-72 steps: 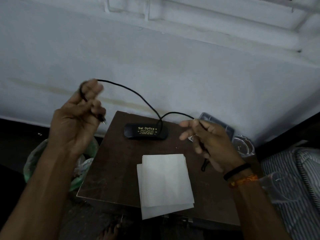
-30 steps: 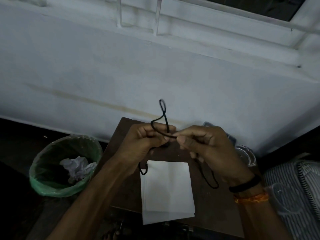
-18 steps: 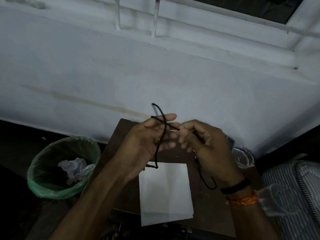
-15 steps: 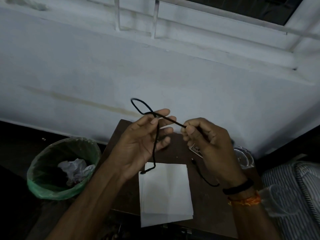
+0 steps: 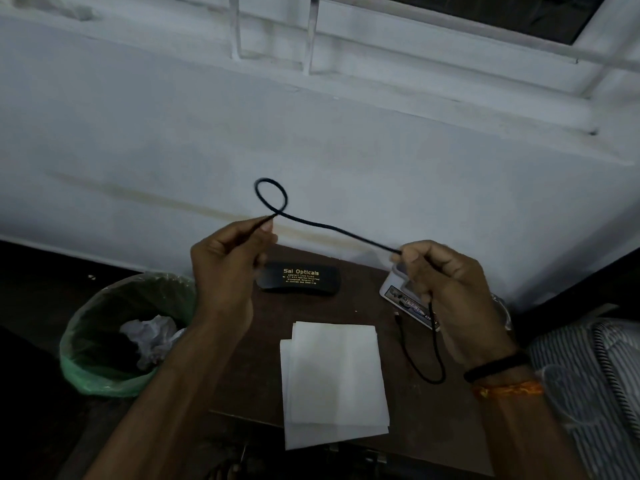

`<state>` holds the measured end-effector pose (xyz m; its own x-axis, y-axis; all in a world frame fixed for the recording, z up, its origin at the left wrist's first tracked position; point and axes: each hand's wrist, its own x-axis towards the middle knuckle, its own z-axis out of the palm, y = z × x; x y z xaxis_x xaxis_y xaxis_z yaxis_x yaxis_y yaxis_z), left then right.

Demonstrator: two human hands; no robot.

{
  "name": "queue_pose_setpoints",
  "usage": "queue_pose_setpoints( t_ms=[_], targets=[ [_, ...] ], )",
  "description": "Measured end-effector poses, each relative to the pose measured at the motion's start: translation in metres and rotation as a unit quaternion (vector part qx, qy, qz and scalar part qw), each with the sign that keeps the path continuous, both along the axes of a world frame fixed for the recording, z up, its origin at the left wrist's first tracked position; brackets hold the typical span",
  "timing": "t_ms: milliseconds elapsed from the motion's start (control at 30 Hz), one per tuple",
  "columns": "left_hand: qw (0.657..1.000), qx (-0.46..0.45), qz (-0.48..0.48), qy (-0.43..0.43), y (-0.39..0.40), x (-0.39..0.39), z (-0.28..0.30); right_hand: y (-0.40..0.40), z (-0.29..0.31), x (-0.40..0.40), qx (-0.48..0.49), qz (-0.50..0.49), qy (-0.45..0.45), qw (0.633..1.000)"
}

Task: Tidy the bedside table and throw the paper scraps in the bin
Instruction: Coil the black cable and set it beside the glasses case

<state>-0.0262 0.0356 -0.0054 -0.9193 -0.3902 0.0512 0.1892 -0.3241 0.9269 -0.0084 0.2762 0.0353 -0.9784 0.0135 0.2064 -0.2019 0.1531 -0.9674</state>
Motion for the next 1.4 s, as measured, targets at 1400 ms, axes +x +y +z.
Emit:
queue_pose_setpoints(
  t_ms=[1400],
  targets=[
    [0.913, -0.136, -0.379, -0.065, -0.002, 0.006, 0.008, 0.012, -0.031, -0.015, 0.130, -0.178, -0.048, 0.974]
  ],
)
